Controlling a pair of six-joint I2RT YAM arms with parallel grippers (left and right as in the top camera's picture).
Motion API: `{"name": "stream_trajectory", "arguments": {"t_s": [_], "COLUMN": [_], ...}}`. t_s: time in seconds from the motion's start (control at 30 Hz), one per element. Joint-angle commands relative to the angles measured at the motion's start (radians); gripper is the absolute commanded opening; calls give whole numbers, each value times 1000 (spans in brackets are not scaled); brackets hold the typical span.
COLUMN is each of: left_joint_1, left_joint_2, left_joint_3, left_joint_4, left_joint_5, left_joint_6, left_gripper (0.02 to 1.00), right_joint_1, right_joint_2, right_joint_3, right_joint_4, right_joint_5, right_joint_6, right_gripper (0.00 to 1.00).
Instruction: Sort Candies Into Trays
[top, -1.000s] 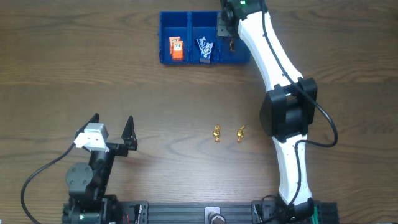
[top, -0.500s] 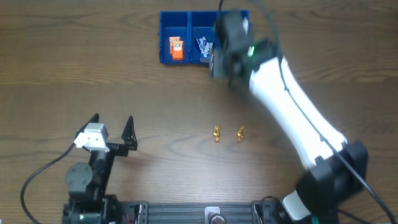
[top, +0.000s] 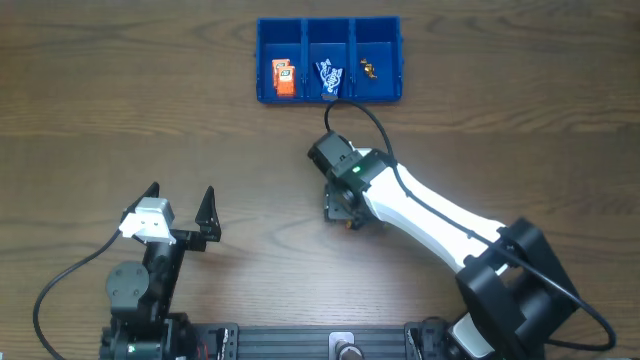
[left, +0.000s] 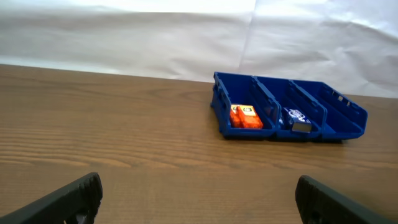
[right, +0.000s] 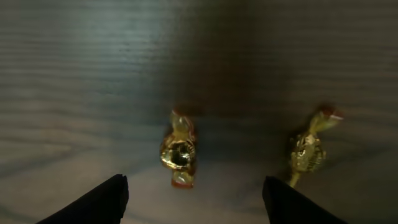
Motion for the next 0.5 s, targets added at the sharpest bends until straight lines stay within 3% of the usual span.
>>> {"name": "stream_trajectory", "arguments": {"t_s": [0.03,0.5], "left_joint_1": [4,4], "left_joint_2": [-6,-6], "left_joint_3": [-20,-20], "left_joint_4": [-31,-31], "left_joint_5": [18,18], "left_joint_6": [7,7], "left_gripper": [998,998], "right_joint_1": [-3,8], "right_joint_2": [53,112], "right_joint_3": [-12,-12], "right_joint_4": [42,69], "right_joint_5": [-6,-17], "right_joint_6": [33,1], "right_gripper": [693,568]}}
